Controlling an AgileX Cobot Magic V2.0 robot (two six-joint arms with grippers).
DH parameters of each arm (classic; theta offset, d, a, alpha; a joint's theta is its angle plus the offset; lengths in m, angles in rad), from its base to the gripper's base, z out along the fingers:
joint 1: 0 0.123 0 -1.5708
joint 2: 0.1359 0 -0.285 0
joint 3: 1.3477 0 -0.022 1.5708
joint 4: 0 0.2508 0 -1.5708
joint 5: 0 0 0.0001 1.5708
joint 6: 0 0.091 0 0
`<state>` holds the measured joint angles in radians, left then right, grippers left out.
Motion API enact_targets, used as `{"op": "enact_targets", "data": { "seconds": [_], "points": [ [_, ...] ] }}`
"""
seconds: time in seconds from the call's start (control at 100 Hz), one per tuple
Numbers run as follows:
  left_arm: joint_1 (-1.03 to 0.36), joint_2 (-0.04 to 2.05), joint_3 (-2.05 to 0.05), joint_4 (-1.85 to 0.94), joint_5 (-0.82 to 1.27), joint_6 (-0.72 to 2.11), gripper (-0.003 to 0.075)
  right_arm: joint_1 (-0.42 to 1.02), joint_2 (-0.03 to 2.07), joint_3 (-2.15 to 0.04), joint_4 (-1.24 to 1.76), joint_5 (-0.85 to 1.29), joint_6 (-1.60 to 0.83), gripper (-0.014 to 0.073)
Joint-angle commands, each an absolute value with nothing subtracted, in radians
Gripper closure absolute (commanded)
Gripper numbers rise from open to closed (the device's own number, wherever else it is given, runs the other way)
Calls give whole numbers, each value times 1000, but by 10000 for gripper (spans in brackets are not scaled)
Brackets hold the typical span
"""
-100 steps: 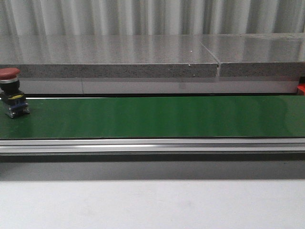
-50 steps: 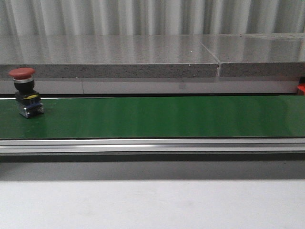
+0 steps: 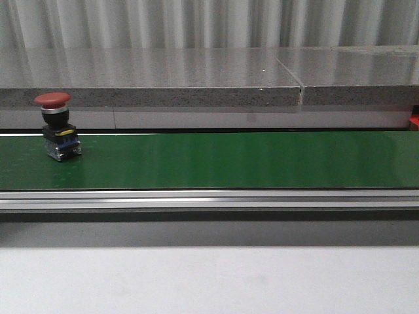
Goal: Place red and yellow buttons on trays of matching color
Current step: 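Lower the left gripper onto the yellow-capped button and grasp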
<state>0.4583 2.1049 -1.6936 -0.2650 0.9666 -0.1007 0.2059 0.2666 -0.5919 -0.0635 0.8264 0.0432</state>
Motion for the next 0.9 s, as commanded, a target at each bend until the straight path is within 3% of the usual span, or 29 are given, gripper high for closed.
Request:
{"op": "enact_targets", "data": {
  "seconds": [0.0,0.39,0.89],
  "points": [
    [459,2033,-1722,-288,938,-92,480,206,276,-617,-65,755,35,662],
    [450,1834,-1678,-288,936,38,481,206,276,-617,-65,755,35,662],
    [412,1398,-1311,-299,905,121,481,206,276,-617,-65,755,35,662]
  ]
}}
